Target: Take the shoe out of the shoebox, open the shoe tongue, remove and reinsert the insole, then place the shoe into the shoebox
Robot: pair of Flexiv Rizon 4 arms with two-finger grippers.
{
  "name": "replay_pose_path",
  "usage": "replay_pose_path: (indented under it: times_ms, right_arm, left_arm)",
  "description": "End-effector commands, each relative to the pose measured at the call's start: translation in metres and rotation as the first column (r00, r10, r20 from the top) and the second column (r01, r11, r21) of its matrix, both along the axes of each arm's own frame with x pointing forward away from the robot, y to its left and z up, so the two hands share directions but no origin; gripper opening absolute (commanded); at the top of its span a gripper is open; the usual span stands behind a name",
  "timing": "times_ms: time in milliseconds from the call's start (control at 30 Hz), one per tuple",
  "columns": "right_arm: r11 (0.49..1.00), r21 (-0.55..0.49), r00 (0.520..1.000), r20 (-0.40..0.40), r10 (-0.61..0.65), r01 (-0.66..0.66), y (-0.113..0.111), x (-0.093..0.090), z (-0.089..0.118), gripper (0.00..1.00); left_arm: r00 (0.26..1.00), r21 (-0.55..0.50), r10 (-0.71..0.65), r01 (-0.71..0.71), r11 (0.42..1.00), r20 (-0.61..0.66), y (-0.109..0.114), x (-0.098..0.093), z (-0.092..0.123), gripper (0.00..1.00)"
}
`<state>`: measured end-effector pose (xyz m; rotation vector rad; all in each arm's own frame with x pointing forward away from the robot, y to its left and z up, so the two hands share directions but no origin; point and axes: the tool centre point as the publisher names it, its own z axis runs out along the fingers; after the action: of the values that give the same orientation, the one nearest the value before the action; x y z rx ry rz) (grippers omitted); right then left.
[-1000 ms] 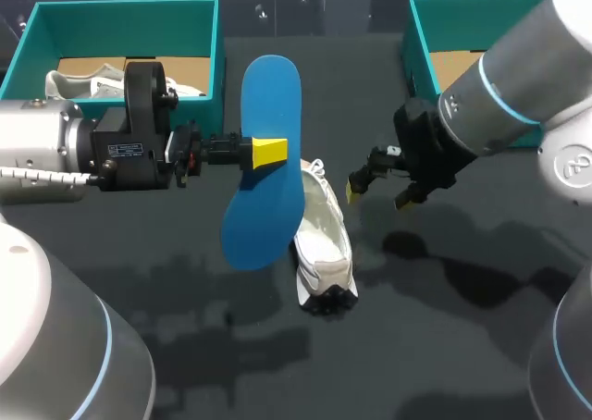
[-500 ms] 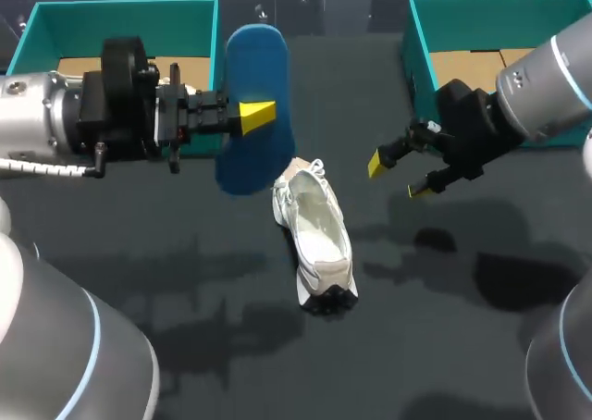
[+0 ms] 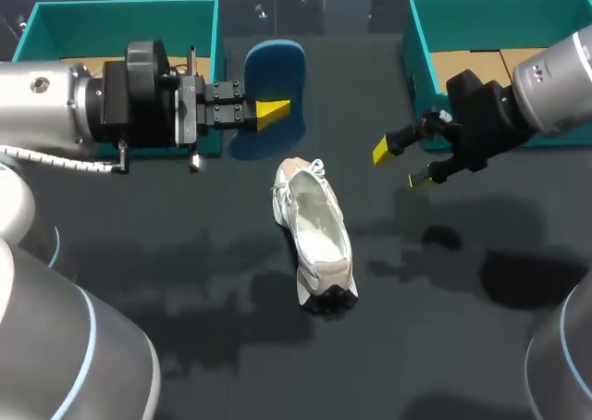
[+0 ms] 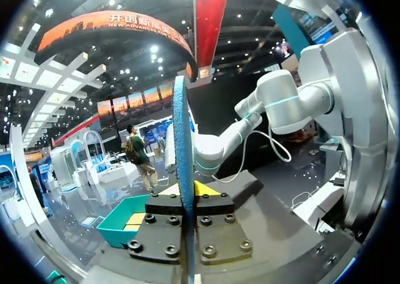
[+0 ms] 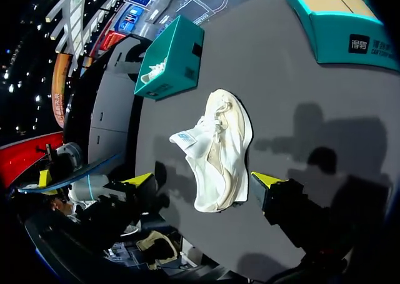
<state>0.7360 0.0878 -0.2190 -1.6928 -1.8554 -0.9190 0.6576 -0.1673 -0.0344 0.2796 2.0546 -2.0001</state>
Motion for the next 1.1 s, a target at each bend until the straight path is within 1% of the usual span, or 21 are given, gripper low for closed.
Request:
replay_pose_path:
  times_ms: [33,67,167,467,533,567,633,667,700,733,800,833,900,1100]
  right_arm:
    - [0.999,0.053,1.000,-0.003,0.001,-0.001,-0.010,0.009,0.013,1.00]
    - [0.997,0.081,1.000,0.000,-0.002,0.002,-0.011,0.011,0.015,1.00]
    - [0.994,0.106,1.000,-0.016,-0.017,0.018,-0.012,0.015,0.021,1.00]
    - [0.994,0.106,1.000,-0.016,-0.017,0.018,-0.012,0.015,0.021,1.00]
    - [0.993,0.117,1.000,-0.013,-0.008,0.010,-0.011,0.018,0.024,1.00]
    - [0.992,0.122,1.000,-0.021,-0.013,0.015,-0.010,0.022,0.028,1.00]
    - [0.990,0.140,1.000,-0.025,-0.014,0.017,-0.010,0.028,0.037,1.00]
    - [0.988,0.155,1.000,-0.026,-0.016,0.020,-0.011,0.031,0.042,1.00]
    - [0.986,0.164,0.999,-0.031,-0.021,0.026,-0.011,0.034,0.045,1.00]
    - [0.984,0.175,0.999,-0.031,-0.025,0.030,-0.011,0.036,0.048,1.00]
    - [0.979,0.202,0.999,-0.029,-0.028,0.033,-0.010,0.040,0.054,1.00]
    - [0.972,0.231,0.999,-0.030,-0.027,0.033,-0.008,0.041,0.056,1.00]
    - [0.962,0.272,0.999,-0.034,-0.017,0.026,-0.006,0.044,0.061,1.00]
    - [0.960,0.278,0.999,-0.028,-0.015,0.022,-0.003,0.047,0.063,1.00]
  left_arm:
    - [0.936,0.030,-0.062,0.055,0.998,0.347,-0.013,0.020,-0.013,0.00]
    - [0.904,0.046,-0.054,0.038,0.998,0.424,-0.015,0.024,-0.018,0.00]
    - [0.904,0.046,-0.054,0.038,0.998,0.424,-0.015,0.024,-0.018,0.00]
    - [0.904,0.046,-0.054,0.038,0.998,0.424,-0.015,0.024,-0.018,0.00]
    - [0.864,0.063,-0.070,0.044,0.997,0.498,-0.018,0.026,-0.027,0.00]
    - [0.824,0.075,-0.066,0.029,0.997,0.563,-0.020,0.027,-0.031,0.00]
    - [0.790,0.089,-0.073,0.023,0.996,0.609,-0.024,0.032,-0.040,0.00]
    - [0.746,0.109,-0.081,0.011,0.994,0.661,-0.026,0.034,-0.045,0.00]
    - [0.724,0.131,-0.095,0.007,0.991,0.683,-0.029,0.035,-0.051,0.00]
    - [0.709,0.126,-0.095,0.008,0.992,0.698,-0.031,0.037,-0.055,0.00]
    - [0.651,0.140,-0.102,-0.007,0.990,0.752,-0.035,0.041,-0.063,0.00]
    - [0.633,0.138,-0.102,-0.009,0.990,0.767,-0.037,0.043,-0.066,0.00]
    - [0.553,0.120,-0.097,-0.006,0.993,0.828,-0.040,0.047,-0.073,0.00]
    - [0.553,0.120,-0.097,-0.006,0.993,0.828,-0.040,0.047,-0.073,0.00]
